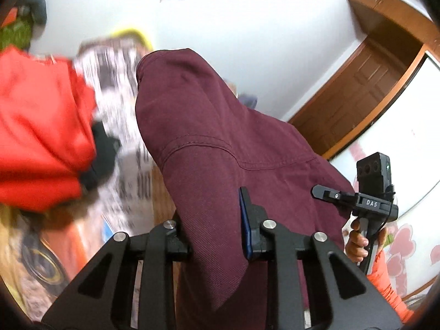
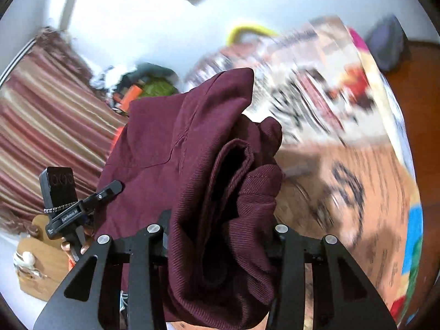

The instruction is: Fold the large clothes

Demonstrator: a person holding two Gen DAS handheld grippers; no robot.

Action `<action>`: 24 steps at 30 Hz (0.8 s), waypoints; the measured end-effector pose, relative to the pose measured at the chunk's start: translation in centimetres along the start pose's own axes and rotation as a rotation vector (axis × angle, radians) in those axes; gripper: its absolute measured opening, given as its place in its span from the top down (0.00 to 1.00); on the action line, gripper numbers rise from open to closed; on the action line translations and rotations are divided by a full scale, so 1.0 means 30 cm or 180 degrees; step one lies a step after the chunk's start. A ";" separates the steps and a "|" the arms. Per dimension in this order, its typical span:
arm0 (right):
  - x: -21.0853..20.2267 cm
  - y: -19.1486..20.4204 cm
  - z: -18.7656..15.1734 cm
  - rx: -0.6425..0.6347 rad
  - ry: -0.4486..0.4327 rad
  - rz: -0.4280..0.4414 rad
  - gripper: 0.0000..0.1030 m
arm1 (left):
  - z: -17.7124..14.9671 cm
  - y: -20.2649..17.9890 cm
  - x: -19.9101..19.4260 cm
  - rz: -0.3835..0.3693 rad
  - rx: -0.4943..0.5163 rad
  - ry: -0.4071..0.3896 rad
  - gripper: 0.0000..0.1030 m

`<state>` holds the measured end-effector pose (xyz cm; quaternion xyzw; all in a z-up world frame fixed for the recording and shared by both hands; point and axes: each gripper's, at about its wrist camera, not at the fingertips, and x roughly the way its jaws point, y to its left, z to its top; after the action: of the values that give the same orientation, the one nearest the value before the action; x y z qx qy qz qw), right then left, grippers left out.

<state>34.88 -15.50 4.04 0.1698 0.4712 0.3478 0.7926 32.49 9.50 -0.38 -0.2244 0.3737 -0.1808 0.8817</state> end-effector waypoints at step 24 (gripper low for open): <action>0.958 0.548 0.260 -0.0486 0.0161 0.0374 0.63 | 0.381 0.898 -0.347 0.1014 -0.0752 -0.0275 0.73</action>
<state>44.21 16.91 -0.32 0.1275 0.4524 0.4327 0.7693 38.20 40.00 -1.58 -0.2718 0.3848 0.0159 0.8819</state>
